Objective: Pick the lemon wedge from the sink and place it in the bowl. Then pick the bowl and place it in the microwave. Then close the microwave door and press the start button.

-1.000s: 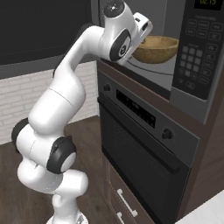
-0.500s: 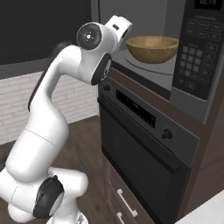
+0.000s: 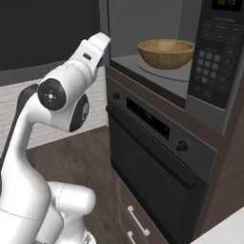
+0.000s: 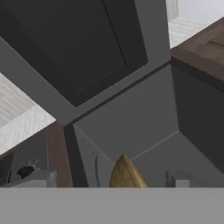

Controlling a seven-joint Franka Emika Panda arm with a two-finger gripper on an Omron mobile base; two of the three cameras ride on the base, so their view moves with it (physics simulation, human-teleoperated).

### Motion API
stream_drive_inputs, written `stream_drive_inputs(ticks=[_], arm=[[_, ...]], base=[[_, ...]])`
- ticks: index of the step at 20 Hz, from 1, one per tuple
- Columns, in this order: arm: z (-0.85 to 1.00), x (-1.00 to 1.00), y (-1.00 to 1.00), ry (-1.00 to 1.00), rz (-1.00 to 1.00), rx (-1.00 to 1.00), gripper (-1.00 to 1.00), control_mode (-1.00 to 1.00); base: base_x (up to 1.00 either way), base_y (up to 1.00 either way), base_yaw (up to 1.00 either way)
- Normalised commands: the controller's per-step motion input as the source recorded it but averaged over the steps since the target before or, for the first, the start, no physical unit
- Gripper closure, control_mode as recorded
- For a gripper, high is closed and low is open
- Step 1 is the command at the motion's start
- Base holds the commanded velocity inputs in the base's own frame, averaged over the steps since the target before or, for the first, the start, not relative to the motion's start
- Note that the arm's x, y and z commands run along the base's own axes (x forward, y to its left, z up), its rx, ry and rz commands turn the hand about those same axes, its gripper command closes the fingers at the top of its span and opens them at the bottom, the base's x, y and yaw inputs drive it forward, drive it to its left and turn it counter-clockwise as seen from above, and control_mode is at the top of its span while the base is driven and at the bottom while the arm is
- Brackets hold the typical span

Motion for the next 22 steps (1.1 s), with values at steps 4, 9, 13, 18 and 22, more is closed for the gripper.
stream_drive_inputs(ticks=[4,9,13,18,22], arm=[[0.22,-1.00,0.53,-0.06,0.00,0.00,-1.00,-1.00],[0.05,-0.95,0.65,0.03,0.03,0.00,-1.00,-1.00],[0.15,-0.83,0.71,0.09,0.01,-0.01,-1.00,-1.00],[0.22,-0.76,0.76,0.00,0.00,-0.11,-1.00,-1.00],[0.10,-0.51,0.84,0.07,0.00,-0.06,-1.00,-1.00]], base=[[0.00,0.00,0.00],[0.00,0.00,0.00],[0.00,0.00,0.00],[0.00,0.00,0.00],[0.00,0.00,0.00]])
